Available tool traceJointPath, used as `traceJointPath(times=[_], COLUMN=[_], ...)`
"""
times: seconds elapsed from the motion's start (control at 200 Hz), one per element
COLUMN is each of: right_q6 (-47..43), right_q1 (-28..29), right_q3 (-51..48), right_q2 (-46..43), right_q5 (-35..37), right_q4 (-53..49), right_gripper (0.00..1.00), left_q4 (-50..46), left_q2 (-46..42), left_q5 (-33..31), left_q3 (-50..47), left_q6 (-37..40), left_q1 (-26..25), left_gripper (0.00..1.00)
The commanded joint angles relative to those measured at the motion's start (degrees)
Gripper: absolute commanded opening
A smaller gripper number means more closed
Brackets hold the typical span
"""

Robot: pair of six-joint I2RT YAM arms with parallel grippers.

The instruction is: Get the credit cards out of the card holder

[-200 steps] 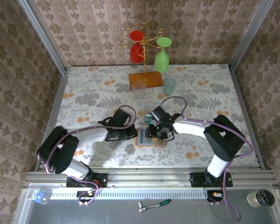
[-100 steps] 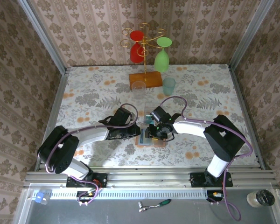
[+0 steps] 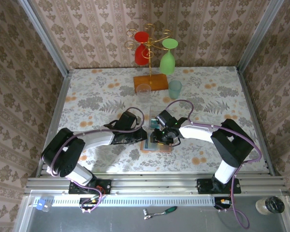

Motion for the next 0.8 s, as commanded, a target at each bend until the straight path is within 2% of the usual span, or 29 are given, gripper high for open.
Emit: traceJointPath(times=[0.0,0.495,0.795], right_q6=[-0.71,-0.78,-0.78], right_q1=[0.36,0.33,0.26], right_q3=[-0.5,-0.63,-0.34], right_q2=[-0.48,-0.59,-0.61], right_q5=[1.26,1.18,1.19], right_q4=[-1.17,-1.13,-1.26], right_gripper=[0.38,0.38,0.38], left_q4=[1.26,1.41,2.79], left_q2=[1.11,-0.47,1.27], left_q5=[1.69,0.31,2.2], left_q3=[0.75,-0.04,0.65], left_q6=[-0.84,-1.08,-1.18], left_q1=[-0.54,-0.87,-1.05], left_gripper=[0.15,0.14,0.12])
